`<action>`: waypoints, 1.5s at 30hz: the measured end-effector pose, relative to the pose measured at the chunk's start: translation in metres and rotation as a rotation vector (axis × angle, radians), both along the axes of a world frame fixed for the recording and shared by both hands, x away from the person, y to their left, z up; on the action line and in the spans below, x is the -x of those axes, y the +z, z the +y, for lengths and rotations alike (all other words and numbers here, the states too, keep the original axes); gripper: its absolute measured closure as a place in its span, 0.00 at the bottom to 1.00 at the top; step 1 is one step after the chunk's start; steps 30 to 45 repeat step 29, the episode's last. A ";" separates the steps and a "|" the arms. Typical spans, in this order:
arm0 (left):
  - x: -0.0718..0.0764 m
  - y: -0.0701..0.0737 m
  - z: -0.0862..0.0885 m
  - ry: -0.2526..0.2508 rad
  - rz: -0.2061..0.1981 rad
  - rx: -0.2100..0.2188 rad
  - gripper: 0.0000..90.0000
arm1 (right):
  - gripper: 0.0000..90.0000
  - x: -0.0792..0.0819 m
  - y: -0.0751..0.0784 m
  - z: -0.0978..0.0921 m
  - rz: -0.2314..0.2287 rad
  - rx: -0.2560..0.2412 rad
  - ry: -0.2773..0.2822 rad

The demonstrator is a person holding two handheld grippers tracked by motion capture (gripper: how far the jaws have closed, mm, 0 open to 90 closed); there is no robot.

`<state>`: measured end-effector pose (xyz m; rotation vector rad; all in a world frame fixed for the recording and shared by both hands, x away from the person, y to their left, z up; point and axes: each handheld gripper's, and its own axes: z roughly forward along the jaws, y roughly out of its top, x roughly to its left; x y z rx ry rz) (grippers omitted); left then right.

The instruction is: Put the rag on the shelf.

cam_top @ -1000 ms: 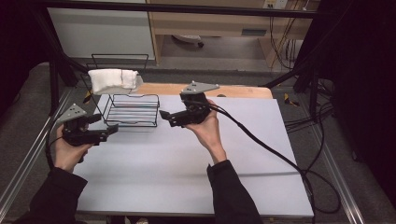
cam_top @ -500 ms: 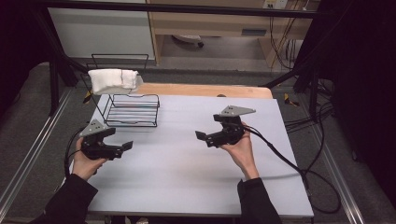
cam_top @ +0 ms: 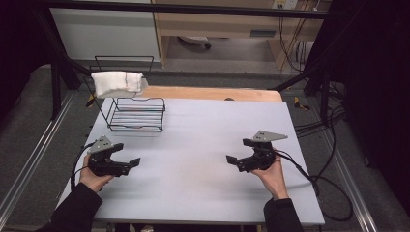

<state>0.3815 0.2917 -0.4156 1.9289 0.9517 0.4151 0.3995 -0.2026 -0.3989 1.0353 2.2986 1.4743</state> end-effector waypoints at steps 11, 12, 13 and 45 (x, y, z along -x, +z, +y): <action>0.004 -0.011 0.001 -0.007 0.015 -0.025 0.06 | 0.00 0.022 -0.031 -0.045 0.040 -0.013 -0.039; 0.004 -0.012 0.001 -0.008 0.017 -0.026 0.06 | 0.00 0.024 -0.034 -0.049 0.045 -0.017 -0.049; 0.004 -0.012 0.001 -0.009 0.018 -0.029 0.06 | 0.00 0.026 -0.036 -0.053 0.044 -0.016 -0.056; 0.008 -0.020 0.002 -0.005 0.025 -0.037 0.06 | 0.00 0.040 -0.051 -0.071 0.068 -0.005 -0.077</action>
